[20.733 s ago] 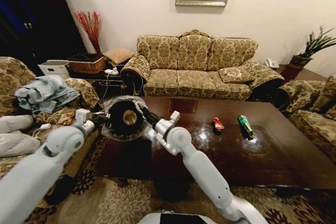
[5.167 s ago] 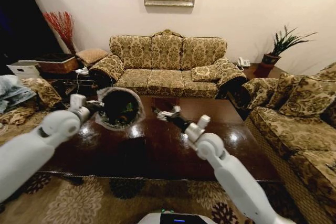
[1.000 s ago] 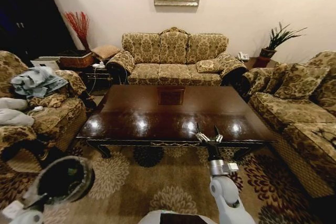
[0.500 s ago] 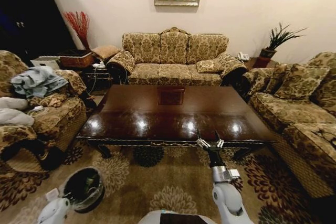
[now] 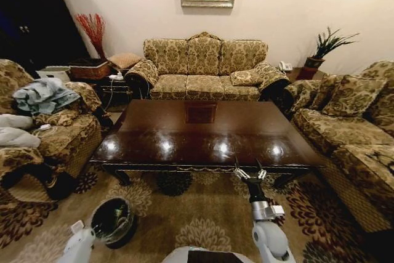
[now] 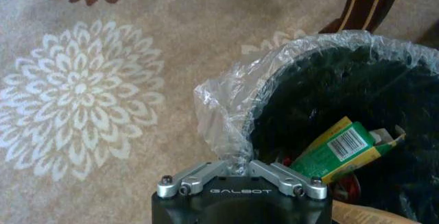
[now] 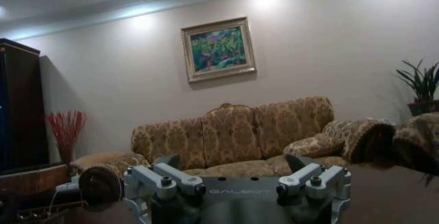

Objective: Move to the front of the table and place the trash on the table into the trash bin.

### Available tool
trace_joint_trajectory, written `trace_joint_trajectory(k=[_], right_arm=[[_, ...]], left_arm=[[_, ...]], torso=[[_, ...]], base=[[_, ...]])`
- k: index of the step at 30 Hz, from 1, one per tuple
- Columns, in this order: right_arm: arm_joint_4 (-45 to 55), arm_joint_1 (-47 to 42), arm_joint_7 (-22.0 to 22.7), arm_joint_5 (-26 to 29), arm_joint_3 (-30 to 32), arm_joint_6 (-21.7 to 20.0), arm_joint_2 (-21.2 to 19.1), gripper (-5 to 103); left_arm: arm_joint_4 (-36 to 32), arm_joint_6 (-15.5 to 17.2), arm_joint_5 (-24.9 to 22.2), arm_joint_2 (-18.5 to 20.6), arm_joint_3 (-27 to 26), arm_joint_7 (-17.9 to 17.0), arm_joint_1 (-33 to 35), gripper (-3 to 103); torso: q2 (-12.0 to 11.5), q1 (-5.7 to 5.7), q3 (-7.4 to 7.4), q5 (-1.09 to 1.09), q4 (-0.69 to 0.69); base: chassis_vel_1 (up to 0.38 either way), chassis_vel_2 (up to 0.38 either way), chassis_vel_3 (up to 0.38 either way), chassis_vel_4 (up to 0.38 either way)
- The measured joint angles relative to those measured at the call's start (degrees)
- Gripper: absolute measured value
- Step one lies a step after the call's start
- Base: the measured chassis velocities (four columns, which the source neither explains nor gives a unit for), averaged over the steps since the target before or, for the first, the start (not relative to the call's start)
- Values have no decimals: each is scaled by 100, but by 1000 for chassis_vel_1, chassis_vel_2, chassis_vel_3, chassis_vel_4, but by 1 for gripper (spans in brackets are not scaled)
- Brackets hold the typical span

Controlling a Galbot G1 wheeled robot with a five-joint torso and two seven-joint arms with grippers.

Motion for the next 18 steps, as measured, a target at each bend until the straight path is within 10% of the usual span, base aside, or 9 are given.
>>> trace_joint_trajectory(k=[18], right_arm=[[242, -178, 1, 2, 91, -50, -8, 100]], left_arm=[[944, -232, 289, -317, -43, 17, -565, 0]], torso=[[0, 0, 0, 0, 1]], base=[[0, 0, 0, 0]])
